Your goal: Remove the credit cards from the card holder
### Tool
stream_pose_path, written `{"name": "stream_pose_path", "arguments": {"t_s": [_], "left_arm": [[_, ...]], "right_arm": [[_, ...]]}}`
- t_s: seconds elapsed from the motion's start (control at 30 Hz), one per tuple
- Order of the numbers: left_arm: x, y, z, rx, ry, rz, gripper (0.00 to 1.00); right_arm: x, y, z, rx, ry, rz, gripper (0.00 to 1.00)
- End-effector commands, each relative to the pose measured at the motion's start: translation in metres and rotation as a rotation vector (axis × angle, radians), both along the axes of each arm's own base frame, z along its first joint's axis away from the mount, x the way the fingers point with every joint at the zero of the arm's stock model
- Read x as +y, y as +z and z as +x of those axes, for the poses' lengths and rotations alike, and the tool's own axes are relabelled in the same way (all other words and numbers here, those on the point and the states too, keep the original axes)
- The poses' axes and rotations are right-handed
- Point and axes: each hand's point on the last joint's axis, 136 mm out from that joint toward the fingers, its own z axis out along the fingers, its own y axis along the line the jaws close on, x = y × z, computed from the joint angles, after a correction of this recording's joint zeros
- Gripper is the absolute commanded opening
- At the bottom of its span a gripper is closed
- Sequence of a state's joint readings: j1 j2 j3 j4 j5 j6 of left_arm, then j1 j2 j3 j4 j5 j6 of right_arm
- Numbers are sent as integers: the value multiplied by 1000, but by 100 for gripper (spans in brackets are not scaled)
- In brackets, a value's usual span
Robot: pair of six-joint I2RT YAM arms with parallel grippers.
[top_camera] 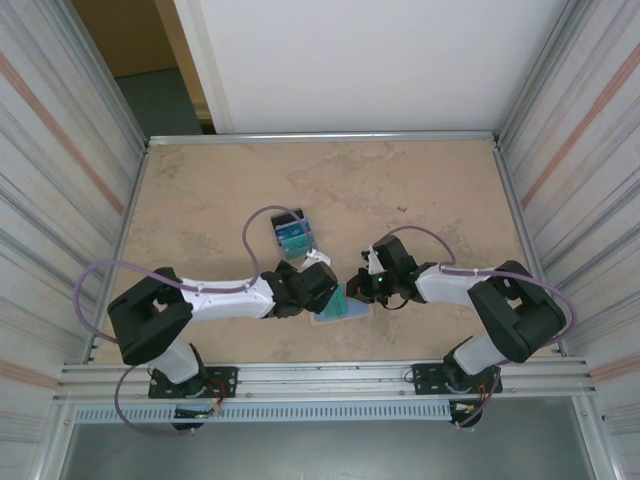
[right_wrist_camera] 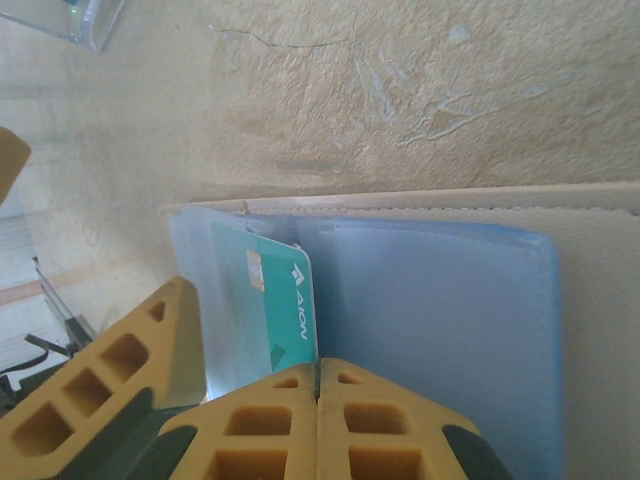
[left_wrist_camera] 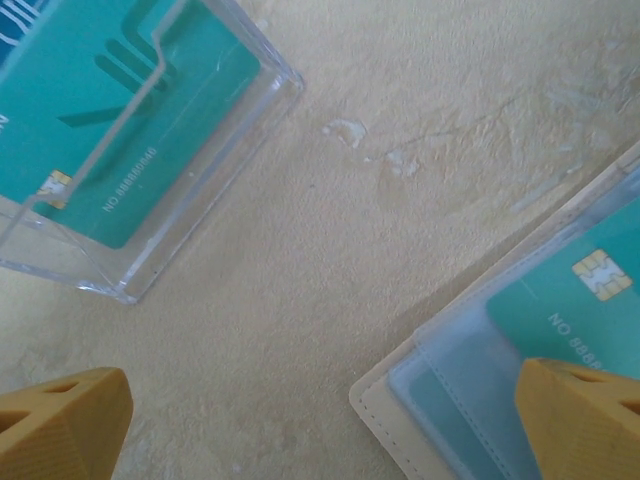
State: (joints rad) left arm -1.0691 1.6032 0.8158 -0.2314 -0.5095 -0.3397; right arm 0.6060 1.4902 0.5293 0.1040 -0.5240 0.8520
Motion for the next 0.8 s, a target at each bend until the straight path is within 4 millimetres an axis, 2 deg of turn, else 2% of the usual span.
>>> {"name": "stream_pose_path", "arguments": {"t_s": [0.0,0.27,0.4,0.6,0.77], "left_arm": [[-7,1,0,5,-19,10,99],[1,-7,-4,29,-14,62,99],[3,-9,-5,32,-13,88,99],[4,-14,-8,43,-13,110,99],[4,-17,-10,53,-10,106,99]], "right_arm": [[-2,10,7,-34,2,-1,2],[-13,13,8,-47,-23,-8,2],[-12,19,8,-57,-24,7,3],[-3,31,7,-82,-15,91,14],[3,34,4,-91,-6,131,20]]}}
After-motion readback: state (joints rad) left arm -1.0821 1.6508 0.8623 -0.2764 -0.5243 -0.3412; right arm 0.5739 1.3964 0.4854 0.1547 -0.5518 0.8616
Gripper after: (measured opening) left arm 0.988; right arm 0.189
